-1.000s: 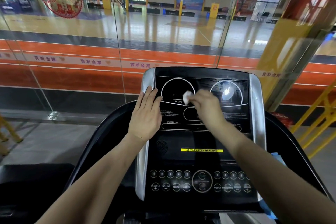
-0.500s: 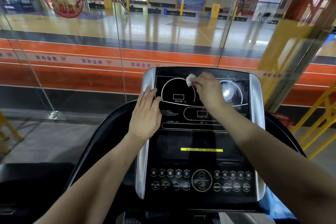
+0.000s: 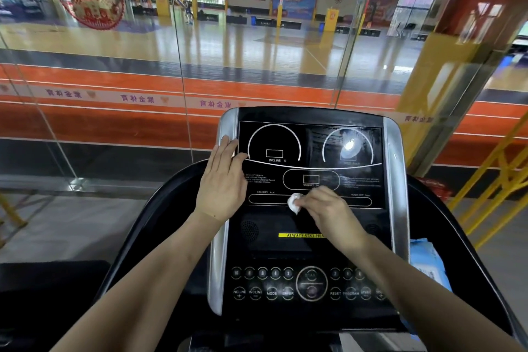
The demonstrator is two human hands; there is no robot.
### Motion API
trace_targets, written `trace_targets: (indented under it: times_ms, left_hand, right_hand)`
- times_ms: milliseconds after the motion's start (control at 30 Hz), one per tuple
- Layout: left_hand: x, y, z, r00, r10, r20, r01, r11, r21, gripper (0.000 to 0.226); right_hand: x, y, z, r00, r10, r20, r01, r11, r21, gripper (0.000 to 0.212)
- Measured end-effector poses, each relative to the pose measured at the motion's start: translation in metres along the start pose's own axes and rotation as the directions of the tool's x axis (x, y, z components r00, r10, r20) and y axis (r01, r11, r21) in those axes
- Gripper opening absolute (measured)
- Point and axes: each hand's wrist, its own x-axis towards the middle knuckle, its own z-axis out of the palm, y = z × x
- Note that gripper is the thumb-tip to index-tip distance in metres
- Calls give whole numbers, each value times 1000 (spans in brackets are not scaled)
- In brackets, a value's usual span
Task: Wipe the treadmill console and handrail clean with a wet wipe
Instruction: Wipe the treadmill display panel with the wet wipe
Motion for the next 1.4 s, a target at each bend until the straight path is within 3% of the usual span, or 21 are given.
trace_targets:
  times_ms: [167,367,500,700,867,1000,1100,1200,1300,1400]
  left_hand:
    - [2,-2,6,1000,-5,-12,5,1000,-1,42]
    - [2,-3,6,1000,-2,-15,2,1000,15,41]
    - [0,-2,3,1000,-1,0,1,1000,7,42]
    - [2,4,-1,990,-127,-59,124,991,-44,49]
    - [3,2,-1,992,-123,-40,121,991,-52,56]
    - [2,0,-1,993,-117,-24,115,992,-55,57]
    - [3,-2,-2,991,-130,-9,129,990,-54,56]
    - [4,-1,-2,986,-165,1,165,985,-57,57]
    - [6,0,-2,971,-237,6,237,969,-72,60]
    - [6,1,-2,968,-248,39,249,968,-29,63]
  right_hand:
    - [-18,15,-16,995,89,-48,-93,993,-75,18]
    - [18,-32,21,1000,7,3,-7,1000,16,28]
    - [9,-26,11,1000,21,21,-21,1000,0,29]
    - [-14,-5,-8,989,138,-60,-142,988,-59,31]
    - [15,-35,26,997,54,-47,-53,998,39,30]
    - [43,-27,21,1000,18,-7,-18,1000,-21,31]
    - [83,0,-7,982,121,-143,-134,987,-89,29]
    - [119,14,-23,928,285,-239,-315,944,-98,13]
    - [140,1,-10,846,484,-223,-493,870,17,18]
    - [158,-31,15,882,444,-158,-453,891,-23,21]
